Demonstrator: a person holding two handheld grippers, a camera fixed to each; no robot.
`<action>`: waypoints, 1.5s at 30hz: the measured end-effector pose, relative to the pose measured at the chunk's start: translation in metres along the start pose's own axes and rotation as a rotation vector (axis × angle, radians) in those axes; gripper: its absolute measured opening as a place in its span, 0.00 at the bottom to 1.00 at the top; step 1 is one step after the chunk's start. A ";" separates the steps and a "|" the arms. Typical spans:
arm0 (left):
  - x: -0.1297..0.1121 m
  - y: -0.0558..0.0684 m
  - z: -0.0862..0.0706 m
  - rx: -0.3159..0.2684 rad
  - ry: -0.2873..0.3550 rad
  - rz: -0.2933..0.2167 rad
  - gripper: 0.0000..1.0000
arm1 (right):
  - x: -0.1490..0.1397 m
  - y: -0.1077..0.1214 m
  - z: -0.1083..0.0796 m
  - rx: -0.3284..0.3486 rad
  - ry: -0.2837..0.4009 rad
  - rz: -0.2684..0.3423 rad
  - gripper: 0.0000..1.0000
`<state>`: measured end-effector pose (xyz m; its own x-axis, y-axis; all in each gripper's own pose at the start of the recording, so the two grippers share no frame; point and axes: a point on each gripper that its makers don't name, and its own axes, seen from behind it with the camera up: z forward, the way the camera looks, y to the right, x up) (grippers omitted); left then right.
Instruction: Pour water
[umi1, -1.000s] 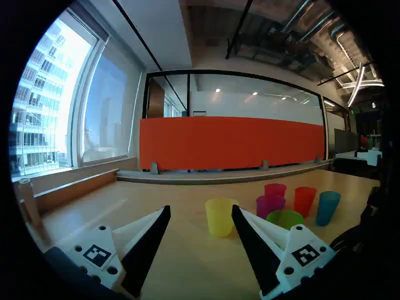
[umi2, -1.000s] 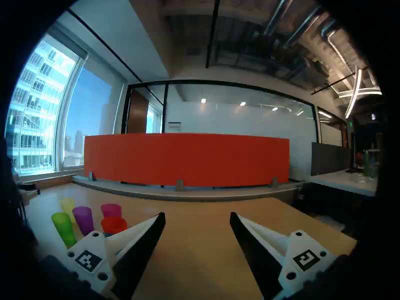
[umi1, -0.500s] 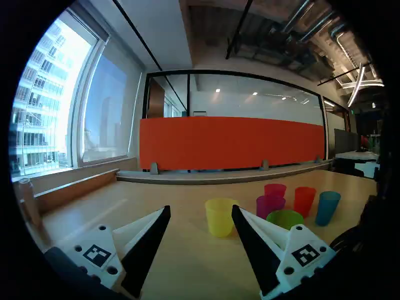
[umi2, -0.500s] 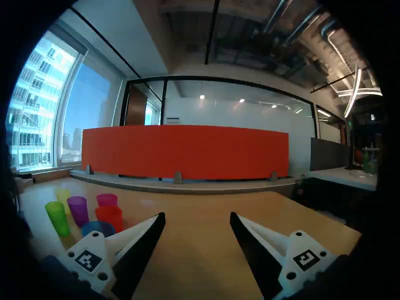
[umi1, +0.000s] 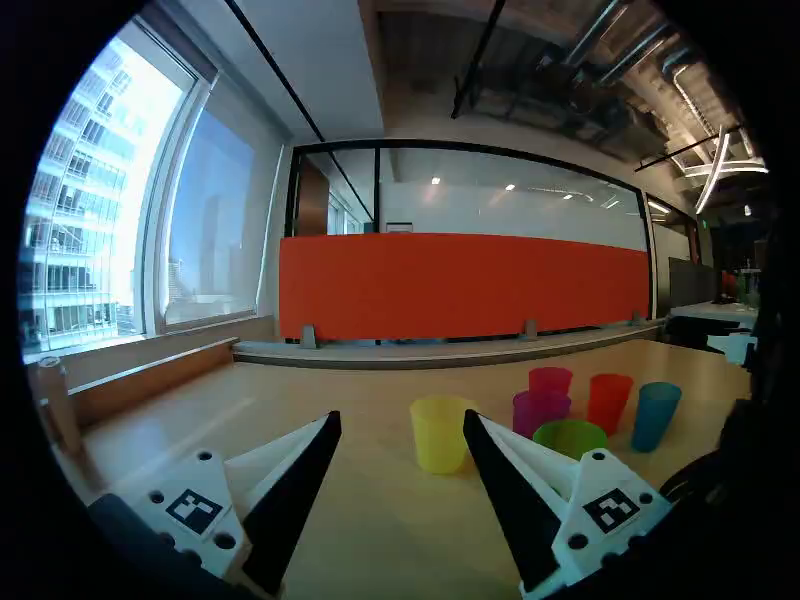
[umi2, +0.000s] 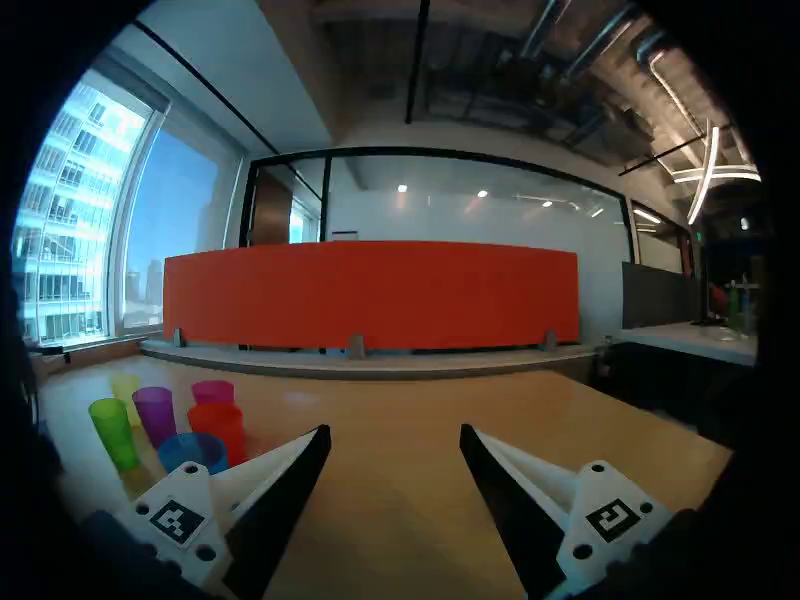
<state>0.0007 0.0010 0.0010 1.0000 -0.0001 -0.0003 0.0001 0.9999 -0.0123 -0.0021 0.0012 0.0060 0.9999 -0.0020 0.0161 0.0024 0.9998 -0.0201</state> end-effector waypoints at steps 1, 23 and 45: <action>0.000 0.000 0.000 0.000 0.000 0.000 0.91 | 0.000 0.000 0.000 0.000 0.003 0.000 1.00; 0.000 0.000 0.000 0.000 0.000 0.000 0.90 | 0.004 -0.001 -0.005 0.008 0.017 0.002 1.00; 0.000 0.000 0.000 0.000 0.000 0.000 0.90 | 0.002 -0.001 -0.006 0.009 0.015 0.002 1.00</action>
<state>0.0008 0.0010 0.0011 1.0000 -0.0001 -0.0003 0.0001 0.9999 -0.0124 0.0002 0.0000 0.0003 1.0000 -0.0008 0.0007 0.0008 0.9999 -0.0115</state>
